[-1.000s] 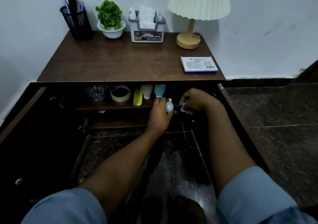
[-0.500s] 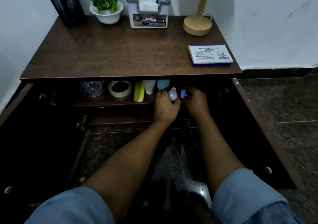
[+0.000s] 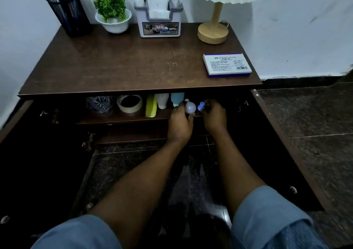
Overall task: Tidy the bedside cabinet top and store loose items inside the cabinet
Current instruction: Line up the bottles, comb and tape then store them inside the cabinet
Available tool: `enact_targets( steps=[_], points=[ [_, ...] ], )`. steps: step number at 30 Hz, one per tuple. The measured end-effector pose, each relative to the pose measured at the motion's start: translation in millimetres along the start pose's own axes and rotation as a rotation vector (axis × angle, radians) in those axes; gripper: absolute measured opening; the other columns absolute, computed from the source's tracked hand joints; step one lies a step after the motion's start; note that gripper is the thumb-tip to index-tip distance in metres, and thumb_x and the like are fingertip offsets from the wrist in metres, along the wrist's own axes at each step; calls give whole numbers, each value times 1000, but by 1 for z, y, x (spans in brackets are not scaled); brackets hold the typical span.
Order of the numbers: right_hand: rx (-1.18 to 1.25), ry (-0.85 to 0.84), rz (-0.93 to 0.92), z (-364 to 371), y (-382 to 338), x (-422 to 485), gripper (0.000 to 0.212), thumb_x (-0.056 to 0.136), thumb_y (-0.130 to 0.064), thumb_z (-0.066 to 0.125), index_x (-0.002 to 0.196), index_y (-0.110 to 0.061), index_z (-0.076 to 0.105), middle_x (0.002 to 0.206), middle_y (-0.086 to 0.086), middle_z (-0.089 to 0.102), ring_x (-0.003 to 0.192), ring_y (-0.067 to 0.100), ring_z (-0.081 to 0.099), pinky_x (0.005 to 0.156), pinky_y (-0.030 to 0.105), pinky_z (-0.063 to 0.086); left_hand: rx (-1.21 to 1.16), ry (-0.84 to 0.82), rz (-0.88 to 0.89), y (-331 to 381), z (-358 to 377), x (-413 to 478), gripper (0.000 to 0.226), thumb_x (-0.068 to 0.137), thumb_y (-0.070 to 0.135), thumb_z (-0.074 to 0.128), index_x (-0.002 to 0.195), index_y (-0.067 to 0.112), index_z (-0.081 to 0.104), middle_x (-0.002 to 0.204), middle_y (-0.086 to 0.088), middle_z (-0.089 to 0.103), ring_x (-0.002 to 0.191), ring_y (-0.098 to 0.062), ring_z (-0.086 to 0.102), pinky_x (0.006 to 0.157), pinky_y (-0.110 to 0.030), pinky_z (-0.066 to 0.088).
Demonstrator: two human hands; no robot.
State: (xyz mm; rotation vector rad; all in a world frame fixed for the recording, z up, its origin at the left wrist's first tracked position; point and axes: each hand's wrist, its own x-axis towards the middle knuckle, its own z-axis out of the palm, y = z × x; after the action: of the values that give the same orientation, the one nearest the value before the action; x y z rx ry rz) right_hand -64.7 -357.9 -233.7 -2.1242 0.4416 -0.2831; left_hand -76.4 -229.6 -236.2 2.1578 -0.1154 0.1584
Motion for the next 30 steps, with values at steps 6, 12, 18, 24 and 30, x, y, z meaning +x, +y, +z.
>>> enact_targets(
  steps=[6,12,18,24,30],
  points=[
    [-34,42,-6,5,1,2,17,92,-6,65,105,-12,75,106,4,77,102,21,70,83,17,42,7,0,22,-1,-2,4,38,95,14,67,131,7,61,121,-12,70,114,-29,64,93,-41,52],
    [-41,72,0,6,2,3,17,91,-7,67,105,-14,75,107,3,77,102,22,70,78,12,37,-6,-22,-6,1,-4,4,37,96,15,67,132,9,60,124,-9,70,116,-26,65,95,-40,53],
    [-37,86,-14,0,-2,-2,22,89,-9,67,110,-13,74,110,8,76,105,28,70,81,19,42,1,-45,-4,2,-10,0,41,95,15,68,134,10,58,127,-9,68,118,-26,63,96,-41,52],
    [91,320,-179,-17,-29,-35,22,80,-31,53,86,-16,67,81,3,73,77,26,68,67,32,50,-8,-50,19,5,-24,-11,37,94,14,67,130,10,59,126,-8,67,117,-25,63,97,-41,52],
    [132,563,-447,-50,-70,-50,10,83,-11,58,78,-6,65,68,7,65,61,22,59,61,34,47,213,-7,280,15,-36,-29,23,99,26,60,114,10,60,111,-11,61,101,-32,61,76,-43,53]
  ],
)
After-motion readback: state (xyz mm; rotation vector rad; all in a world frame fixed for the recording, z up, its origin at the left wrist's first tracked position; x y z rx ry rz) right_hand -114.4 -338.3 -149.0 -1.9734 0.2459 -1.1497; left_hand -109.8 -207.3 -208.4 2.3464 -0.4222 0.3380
